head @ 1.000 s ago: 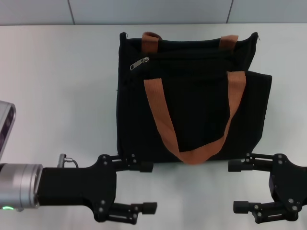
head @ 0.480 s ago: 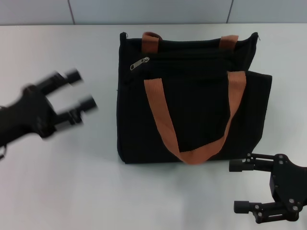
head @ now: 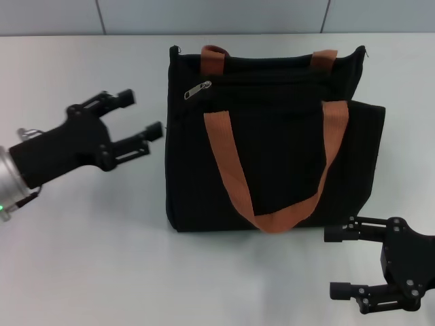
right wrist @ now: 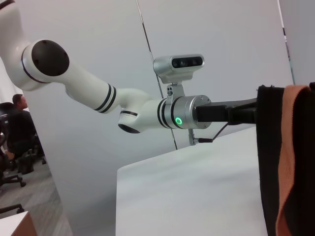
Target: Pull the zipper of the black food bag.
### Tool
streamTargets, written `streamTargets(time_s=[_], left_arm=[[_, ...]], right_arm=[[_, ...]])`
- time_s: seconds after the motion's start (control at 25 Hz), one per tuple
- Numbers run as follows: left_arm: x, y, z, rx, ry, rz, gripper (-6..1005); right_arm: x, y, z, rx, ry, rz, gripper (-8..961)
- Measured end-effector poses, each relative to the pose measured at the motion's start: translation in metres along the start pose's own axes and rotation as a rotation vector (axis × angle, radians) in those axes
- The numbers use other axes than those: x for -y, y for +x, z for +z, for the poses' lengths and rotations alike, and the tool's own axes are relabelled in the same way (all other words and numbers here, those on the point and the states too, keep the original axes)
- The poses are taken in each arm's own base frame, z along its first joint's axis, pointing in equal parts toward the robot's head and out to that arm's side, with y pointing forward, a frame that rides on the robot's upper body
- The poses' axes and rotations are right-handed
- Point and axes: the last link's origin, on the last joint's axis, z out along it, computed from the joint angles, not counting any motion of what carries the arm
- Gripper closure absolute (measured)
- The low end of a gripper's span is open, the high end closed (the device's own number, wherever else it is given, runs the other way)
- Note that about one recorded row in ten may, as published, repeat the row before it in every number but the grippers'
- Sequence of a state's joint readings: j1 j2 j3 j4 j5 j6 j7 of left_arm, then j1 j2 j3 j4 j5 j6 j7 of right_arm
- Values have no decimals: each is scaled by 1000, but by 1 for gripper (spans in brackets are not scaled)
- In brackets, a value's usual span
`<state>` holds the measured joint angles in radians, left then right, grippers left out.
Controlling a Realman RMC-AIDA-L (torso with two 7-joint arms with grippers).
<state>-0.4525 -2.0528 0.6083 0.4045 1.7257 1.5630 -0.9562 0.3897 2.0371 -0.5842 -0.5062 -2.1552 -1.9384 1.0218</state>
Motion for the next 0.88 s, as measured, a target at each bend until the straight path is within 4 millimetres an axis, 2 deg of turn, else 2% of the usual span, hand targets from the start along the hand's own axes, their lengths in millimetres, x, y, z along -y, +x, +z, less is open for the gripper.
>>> streamTargets(time_s=[0.04, 0.12, 0.4, 0.48, 0.8, 0.88], left_arm=[[-3, 1, 10, 16, -38, 15, 254], [-4, 1, 17, 30, -62, 24, 258], [-1, 4, 33, 55, -70, 46, 271], [1, 5, 44, 85, -85, 63, 274], [6, 8, 52, 80, -57, 62, 289], [6, 9, 52, 71, -53, 59, 384]], right_arm=[[0, 0, 0, -2, 2, 0, 132], [1, 0, 0, -1, 1, 1, 132], [1, -1, 0, 0, 5, 2, 133], [1, -1, 0, 1, 6, 2, 133], [2, -1, 1, 6, 10, 4, 135], [2, -1, 1, 8, 11, 4, 135]])
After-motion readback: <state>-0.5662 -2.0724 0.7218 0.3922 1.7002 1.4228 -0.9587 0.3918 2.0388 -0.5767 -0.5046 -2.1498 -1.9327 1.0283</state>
